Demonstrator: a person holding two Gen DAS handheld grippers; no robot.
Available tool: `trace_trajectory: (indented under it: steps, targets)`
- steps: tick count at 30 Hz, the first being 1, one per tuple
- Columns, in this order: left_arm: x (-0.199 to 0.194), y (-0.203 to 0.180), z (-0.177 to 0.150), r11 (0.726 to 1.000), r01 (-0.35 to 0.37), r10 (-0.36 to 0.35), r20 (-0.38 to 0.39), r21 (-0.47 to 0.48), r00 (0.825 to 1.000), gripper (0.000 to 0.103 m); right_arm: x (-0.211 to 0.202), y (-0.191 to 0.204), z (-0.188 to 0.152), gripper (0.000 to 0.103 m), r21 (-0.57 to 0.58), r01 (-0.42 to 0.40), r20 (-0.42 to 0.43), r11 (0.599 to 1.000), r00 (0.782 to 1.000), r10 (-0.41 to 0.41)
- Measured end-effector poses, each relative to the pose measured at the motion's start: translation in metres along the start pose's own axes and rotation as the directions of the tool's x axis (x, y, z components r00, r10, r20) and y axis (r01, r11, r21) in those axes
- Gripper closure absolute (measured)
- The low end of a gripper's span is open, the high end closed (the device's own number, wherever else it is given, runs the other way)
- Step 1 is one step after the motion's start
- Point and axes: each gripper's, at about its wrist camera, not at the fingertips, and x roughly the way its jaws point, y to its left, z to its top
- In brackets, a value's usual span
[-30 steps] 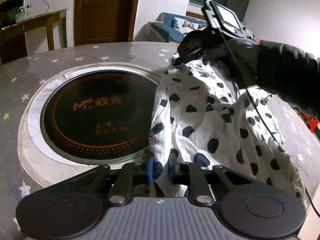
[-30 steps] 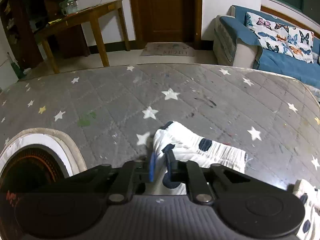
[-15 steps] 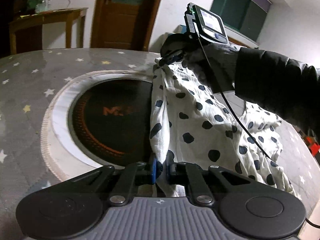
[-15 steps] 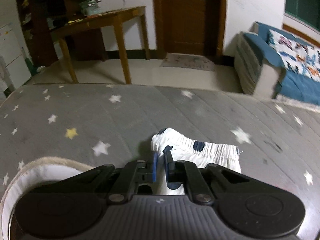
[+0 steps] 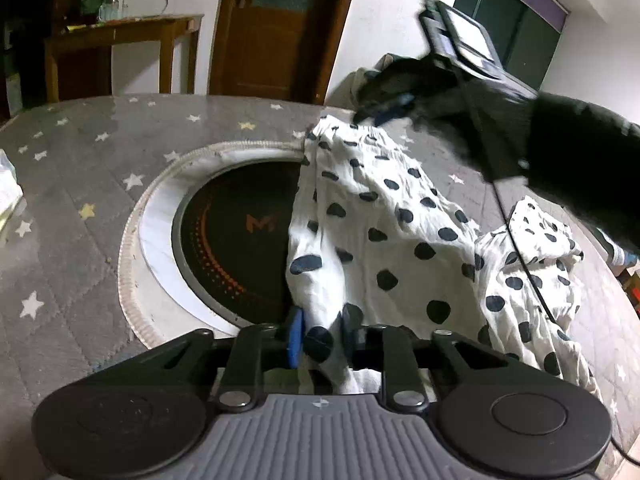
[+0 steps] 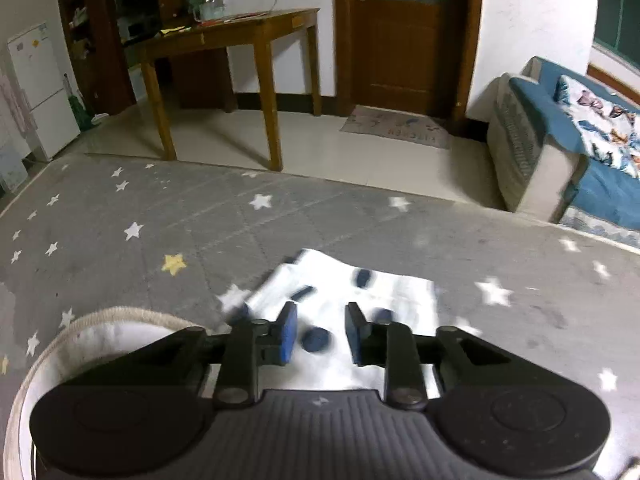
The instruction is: Fold clothes
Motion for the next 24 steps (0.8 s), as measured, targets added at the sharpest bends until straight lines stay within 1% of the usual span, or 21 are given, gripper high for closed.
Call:
trace_trajectory:
  steps: [1,3,4,7,8,10,13,17,22,24]
  targets:
    - [-0.002,-0.001,0.001,1.000,-0.002,0.002,0.007,0.002,1.000,0.074,-0.008,-0.004,-0.004,0.073,-0.010,0.014,-0.001,1.000,1.000,-0.014]
    - [-0.007,-0.004,0.002,1.000,-0.004,0.003,0.023,0.008,1.000,0.068,-0.023,-0.017,-0.013,0.072,-0.017,0.046,-0.006,0.999,0.999,-0.046]
    - [-0.010,-0.006,0.003,1.000,-0.003,0.003,0.030,0.012,1.000,0.067,-0.030,-0.024,-0.018,0.069,-0.014,0.059,-0.010,0.998,0.998,-0.059]
    - [-0.016,-0.015,0.003,0.999,0.015,-0.017,0.046,0.034,0.999,0.064,-0.051,-0.049,-0.037,0.067,0.006,0.096,-0.024,0.995,0.995,-0.096]
    - [-0.018,-0.020,0.002,0.999,0.022,-0.024,0.051,0.044,0.998,0.061,-0.058,-0.059,-0.044,0.064,0.013,0.111,-0.029,0.994,0.993,-0.110]
    - [-0.020,-0.029,0.001,0.997,0.036,-0.039,0.055,0.063,0.998,0.060,-0.069,-0.078,-0.056,0.060,0.026,0.140,-0.040,0.990,0.989,-0.139]
    - [-0.023,-0.043,-0.001,0.994,0.060,-0.065,0.054,0.090,0.996,0.057,-0.089,-0.109,-0.083,0.060,0.061,0.189,-0.058,0.980,0.981,-0.186]
    - [-0.024,-0.062,-0.005,0.987,0.089,-0.095,0.041,0.130,0.995,0.057,-0.112,-0.145,-0.115,0.059,0.126,0.235,-0.075,0.964,0.971,-0.227]
    - [-0.020,-0.088,-0.012,0.976,0.131,-0.135,0.012,0.177,0.991,0.055,-0.139,-0.182,-0.149,0.059,0.217,0.272,-0.075,0.938,0.962,-0.261]
    - [-0.018,-0.098,-0.015,0.969,0.150,-0.152,-0.004,0.197,0.988,0.052,-0.147,-0.194,-0.158,0.059,0.245,0.281,-0.071,0.928,0.960,-0.272]
